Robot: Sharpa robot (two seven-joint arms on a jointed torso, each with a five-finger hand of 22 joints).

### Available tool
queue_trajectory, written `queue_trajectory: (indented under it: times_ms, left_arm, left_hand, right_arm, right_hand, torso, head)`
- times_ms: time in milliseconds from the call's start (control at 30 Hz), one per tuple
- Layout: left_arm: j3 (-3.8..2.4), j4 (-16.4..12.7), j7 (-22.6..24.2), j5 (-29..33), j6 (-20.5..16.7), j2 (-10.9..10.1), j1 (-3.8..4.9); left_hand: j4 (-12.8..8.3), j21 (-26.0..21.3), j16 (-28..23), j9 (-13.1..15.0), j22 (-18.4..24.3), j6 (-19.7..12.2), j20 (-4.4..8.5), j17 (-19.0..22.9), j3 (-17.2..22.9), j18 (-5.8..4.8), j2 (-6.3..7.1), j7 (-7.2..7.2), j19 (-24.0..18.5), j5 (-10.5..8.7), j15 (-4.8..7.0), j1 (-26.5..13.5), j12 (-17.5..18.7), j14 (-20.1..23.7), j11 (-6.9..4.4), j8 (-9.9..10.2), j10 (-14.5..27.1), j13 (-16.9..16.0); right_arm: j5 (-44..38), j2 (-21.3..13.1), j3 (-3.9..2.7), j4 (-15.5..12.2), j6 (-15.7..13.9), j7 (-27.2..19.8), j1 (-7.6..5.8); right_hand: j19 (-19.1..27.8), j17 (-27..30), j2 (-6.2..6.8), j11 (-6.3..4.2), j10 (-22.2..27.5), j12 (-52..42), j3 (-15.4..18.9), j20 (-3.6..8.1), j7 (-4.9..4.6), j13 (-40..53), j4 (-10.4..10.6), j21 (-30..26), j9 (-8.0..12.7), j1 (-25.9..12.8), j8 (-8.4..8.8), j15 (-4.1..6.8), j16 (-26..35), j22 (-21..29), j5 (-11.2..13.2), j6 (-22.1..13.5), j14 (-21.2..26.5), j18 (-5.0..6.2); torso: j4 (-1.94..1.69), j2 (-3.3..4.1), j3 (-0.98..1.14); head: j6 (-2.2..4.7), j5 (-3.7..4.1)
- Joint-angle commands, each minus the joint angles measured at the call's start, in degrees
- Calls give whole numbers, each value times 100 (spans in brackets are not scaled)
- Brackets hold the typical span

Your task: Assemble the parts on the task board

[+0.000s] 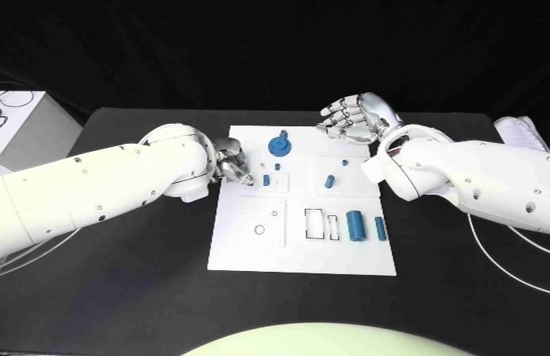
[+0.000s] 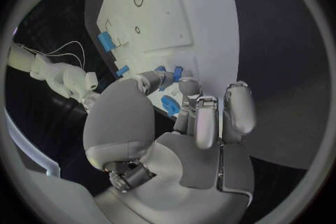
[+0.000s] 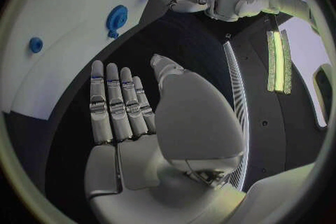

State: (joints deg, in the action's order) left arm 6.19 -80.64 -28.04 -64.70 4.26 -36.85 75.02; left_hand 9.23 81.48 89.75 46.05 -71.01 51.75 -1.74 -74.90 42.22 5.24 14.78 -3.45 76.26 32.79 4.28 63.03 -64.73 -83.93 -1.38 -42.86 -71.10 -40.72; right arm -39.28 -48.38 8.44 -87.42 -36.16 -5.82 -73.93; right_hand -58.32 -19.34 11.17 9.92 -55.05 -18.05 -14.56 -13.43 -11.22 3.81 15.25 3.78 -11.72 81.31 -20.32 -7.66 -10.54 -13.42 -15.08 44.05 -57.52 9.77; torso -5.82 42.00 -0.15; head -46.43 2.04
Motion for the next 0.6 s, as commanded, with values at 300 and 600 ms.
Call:
queue_trajectory:
  times_ms: [300,600]
  left_arm:
    - [12,28,-60,57,219,40,-12]
    - [9,160,-94,225,375,102,-8]
  left_hand:
    - [-1111,26,17,5,3,127,-5,-1490,1093,-78,-54,89,23,23,42,-4,9,-601,-32,-15,-2,-19]
    - [-1106,16,14,3,28,128,-5,-1482,1097,-72,-60,88,6,19,42,-7,23,-598,-30,-14,7,6]
  right_arm:
    - [-14,5,-1,-3,83,-39,3]
    - [-14,15,-1,6,89,-36,3]
  right_hand:
    - [-37,8,19,20,-24,38,-34,-18,-241,-7,7,3,9,26,24,11,33,9,-32,-19,-43,74]
    - [-42,28,19,20,-32,51,-38,-19,-242,-13,8,3,15,15,27,10,49,43,-36,-11,-54,74]
  torso:
    - [-7,2,-3]
    - [-1,6,3]
  head:
    - [-2,1]
    - [-28,-8]
